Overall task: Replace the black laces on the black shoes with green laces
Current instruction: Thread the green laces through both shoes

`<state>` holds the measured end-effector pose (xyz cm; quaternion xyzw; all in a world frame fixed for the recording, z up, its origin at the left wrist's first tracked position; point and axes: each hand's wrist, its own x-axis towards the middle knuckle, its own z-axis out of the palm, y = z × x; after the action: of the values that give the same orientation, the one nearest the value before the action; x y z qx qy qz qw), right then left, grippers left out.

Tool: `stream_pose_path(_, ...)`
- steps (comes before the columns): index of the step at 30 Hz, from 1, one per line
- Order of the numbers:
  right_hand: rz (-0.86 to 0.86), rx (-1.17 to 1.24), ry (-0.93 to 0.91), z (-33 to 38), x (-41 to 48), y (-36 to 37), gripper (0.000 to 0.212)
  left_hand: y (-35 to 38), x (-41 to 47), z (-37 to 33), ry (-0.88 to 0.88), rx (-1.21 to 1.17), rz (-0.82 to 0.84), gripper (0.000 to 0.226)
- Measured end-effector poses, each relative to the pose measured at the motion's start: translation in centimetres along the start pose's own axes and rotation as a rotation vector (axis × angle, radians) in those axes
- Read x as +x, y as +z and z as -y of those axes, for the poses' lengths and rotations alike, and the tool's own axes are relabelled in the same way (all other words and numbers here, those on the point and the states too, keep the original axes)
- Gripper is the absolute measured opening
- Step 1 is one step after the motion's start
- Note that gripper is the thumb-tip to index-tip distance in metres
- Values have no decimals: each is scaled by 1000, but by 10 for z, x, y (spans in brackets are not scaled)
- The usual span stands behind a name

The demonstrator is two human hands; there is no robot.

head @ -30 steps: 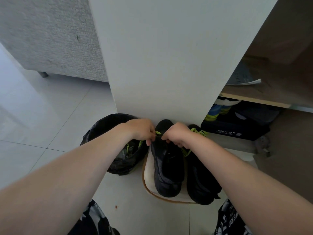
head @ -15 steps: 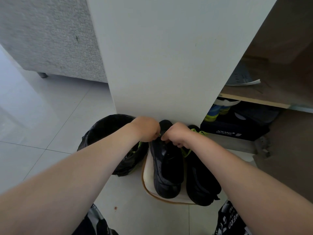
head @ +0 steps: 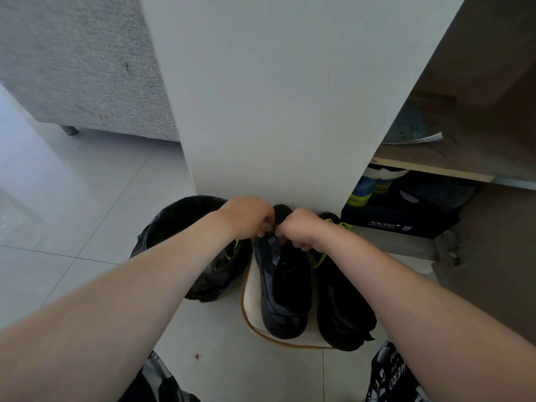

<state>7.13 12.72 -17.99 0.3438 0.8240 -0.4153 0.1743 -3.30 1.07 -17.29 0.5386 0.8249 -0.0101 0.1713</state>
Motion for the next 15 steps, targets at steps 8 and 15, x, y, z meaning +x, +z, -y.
stream_pose_path(8,-246,-578,-301,-5,-6,-2,18,8,-7,8,-103,-302,-3,15)
stream_pose_path(15,-225,-543,-320,-8,-3,0,17,18,-13,8,-183,-545,-51,19)
